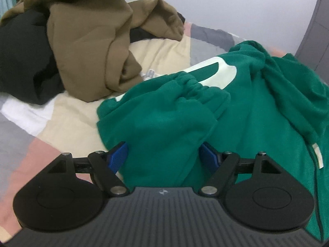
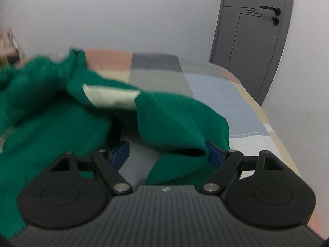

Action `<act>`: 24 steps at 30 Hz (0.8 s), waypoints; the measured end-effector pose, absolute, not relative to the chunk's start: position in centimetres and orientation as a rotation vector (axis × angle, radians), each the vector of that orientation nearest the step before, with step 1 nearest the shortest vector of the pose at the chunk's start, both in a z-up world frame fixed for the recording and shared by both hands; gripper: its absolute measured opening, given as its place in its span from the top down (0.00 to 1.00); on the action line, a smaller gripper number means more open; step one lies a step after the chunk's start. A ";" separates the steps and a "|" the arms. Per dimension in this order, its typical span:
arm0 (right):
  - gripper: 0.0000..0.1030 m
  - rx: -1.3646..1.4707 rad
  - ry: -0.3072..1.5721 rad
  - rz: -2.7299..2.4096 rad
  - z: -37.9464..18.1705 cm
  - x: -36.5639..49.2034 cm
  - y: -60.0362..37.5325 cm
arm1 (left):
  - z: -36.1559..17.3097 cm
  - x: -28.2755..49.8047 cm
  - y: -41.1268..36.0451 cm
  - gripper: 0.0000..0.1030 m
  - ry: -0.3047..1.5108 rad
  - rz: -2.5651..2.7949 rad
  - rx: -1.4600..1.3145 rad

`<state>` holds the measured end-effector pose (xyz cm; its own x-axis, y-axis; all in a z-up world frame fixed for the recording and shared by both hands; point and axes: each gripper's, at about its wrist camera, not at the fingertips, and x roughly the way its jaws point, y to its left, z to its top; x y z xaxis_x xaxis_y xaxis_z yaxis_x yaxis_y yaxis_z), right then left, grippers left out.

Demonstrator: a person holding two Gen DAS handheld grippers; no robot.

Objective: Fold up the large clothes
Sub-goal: 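Pull the sleeve cuff with the left gripper while the right gripper holds the hoodie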

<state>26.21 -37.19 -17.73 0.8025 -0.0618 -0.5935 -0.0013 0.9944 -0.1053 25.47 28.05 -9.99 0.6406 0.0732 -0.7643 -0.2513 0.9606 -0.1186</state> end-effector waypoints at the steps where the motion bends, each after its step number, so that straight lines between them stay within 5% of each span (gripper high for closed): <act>1: 0.22 -0.119 0.652 -0.041 -18.2 26.6 -37.0 | -10.2 25.7 28.2 0.22 0.849 0.190 -0.221; 3: 0.22 -0.140 0.666 -0.069 -18.9 27.4 -37.0 | -10.5 26.0 28.3 0.22 0.833 0.205 -0.218; 8: 0.57 -0.172 0.684 -0.181 -20.5 29.6 -38.2 | -11.6 27.3 28.7 0.26 0.809 0.279 -0.245; 10: 0.70 -0.185 0.679 -0.222 -20.8 30.1 -38.6 | -12.0 27.9 29.1 0.41 0.802 0.324 -0.243; 11: 0.76 -0.189 0.672 -0.241 -20.7 30.2 -38.7 | -12.3 28.4 29.4 0.57 0.810 0.355 -0.239; 15: 0.83 -0.194 0.608 -0.304 -19.1 30.0 -39.3 | -12.5 28.6 31.5 0.88 0.784 0.456 -0.325; 24: 0.90 -0.223 0.444 -0.427 -11.5 32.4 -44.0 | -8.7 27.9 37.4 0.93 0.490 0.775 -0.353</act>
